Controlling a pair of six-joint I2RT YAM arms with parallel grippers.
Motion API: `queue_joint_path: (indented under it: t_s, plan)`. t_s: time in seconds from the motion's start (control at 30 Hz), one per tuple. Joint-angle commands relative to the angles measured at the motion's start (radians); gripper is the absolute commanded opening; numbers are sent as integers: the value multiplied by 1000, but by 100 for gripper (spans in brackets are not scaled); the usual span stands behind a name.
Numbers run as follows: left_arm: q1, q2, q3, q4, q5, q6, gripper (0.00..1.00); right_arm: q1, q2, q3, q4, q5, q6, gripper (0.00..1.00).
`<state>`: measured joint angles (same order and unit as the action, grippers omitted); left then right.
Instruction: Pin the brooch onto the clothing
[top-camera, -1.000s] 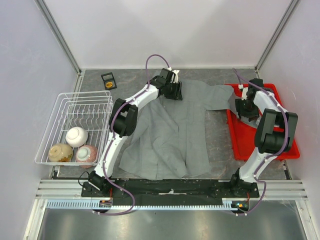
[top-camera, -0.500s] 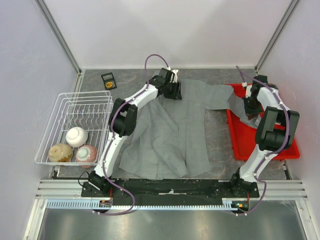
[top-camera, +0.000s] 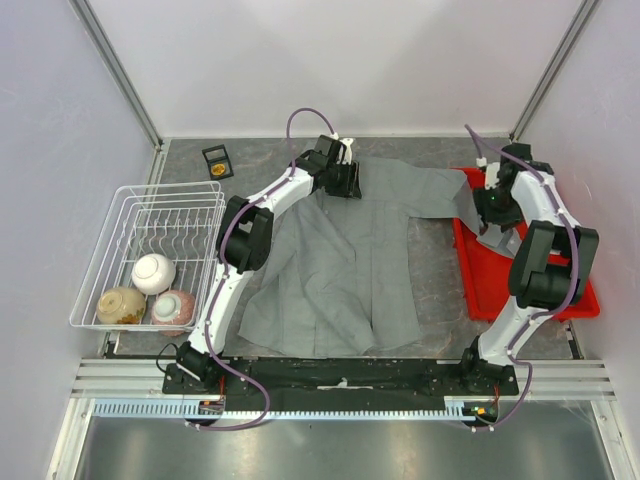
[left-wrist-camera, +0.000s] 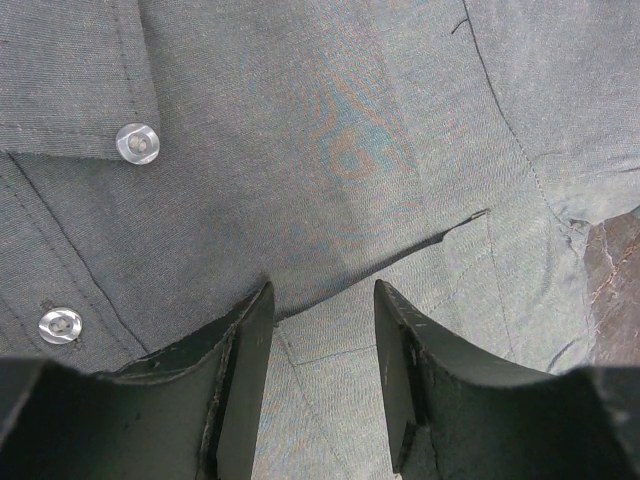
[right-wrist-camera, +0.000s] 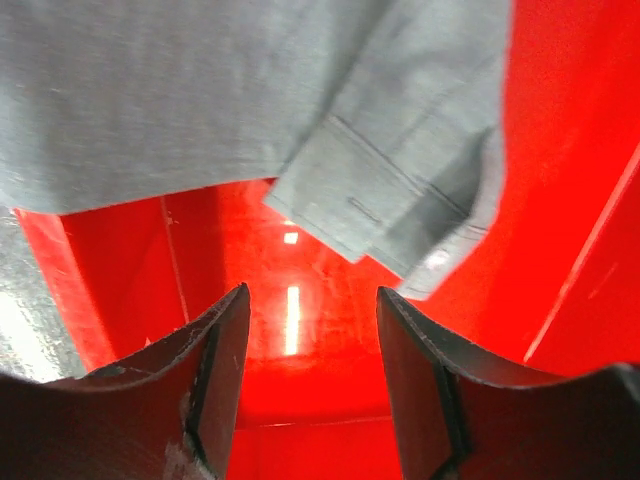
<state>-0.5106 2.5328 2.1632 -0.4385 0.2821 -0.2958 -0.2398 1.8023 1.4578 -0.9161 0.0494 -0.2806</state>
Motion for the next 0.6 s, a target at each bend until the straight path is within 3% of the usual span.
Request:
queue_joint_path:
  t_s: [0.0,0.33,0.43,0.57]
  plan:
    - [11,4,-32,-59,-20,-16,53,37,49,-27,66,-2,58,61]
    - [14,15,-26,-54,-20,-12,52,42,173,-28,164,32,95,56]
    - [14,14,-28,-54,-21,-14,52,42,183,-42,163,36,83,46]
    - [15,17,-28,-54,-24,-17,52,40,154,-34,137,55,51,17]
